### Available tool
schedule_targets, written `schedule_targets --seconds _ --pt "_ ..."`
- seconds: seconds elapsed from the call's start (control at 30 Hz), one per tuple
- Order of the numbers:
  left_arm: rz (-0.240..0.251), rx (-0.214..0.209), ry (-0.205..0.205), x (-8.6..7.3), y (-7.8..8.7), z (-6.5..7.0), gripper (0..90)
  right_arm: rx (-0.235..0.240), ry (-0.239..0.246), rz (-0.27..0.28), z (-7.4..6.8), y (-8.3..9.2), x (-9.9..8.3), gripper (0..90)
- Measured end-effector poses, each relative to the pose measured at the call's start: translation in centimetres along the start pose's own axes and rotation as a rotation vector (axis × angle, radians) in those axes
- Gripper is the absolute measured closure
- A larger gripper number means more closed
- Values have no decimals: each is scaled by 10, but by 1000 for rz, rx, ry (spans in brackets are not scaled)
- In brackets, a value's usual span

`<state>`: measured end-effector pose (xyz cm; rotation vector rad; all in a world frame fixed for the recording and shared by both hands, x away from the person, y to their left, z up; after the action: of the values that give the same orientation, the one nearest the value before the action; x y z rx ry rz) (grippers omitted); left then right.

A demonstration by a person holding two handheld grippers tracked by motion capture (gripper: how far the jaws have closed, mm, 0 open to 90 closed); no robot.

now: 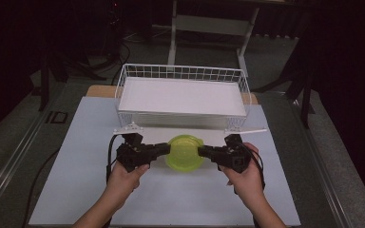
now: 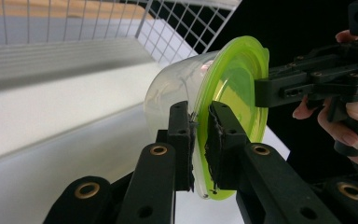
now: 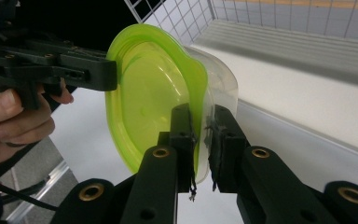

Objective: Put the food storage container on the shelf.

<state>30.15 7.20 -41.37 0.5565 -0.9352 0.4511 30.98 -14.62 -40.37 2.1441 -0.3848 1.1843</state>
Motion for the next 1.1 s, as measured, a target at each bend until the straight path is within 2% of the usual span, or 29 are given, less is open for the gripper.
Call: schedule_targets --seconds 0.13,0.27,0.33,0.43,0.53,0.6,0.63,0.73,0.83,0.93,1.03,1.1 --pt "6 5 3 15 -1 1 808 -5 8 -4 -1 1 15 810" --pt "14 11 -13 33 0 3 807 -20 23 -4 -3 0 32 810" --pt "20 0 -2 42 0 2 807 -17 24 2 -4 1 42 811" --pt "17 14 -7 56 -2 -1 806 -24 21 6 -3 -2 56 810" --pt "17 28 -23 71 -4 -2 804 -14 -2 3 -1 -6 68 810" --pt "17 38 -35 80 -5 -3 804 -25 0 13 0 -10 80 810" --pt "15 38 -29 85 -5 -5 804 -25 0 13 0 -10 80 810" --pt "23 52 -24 98 -8 -11 801 -26 -29 17 3 -19 96 810" --pt "34 70 -30 107 -11 -16 800 -34 -36 17 5 -23 102 809" --pt "35 82 -29 115 -15 -21 798 -22 -71 14 9 -29 111 810" --pt "35 95 -19 123 -19 -25 796 -39 -82 10 12 -34 118 809" --pt "42 111 -30 129 -22 -26 792 -45 -96 9 14 -37 123 809"
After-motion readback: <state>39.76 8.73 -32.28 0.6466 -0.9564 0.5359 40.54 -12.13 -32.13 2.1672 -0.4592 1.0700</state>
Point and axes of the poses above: each handheld gripper's, and its own axes: y roughly backward along the jaws, x roughly out of its top, z roughly to its right, the point moved 5 cm from there along -y, roughly forward along the jaws, and after that the axes turned 12 degrees about z, right-handed, at the moved point
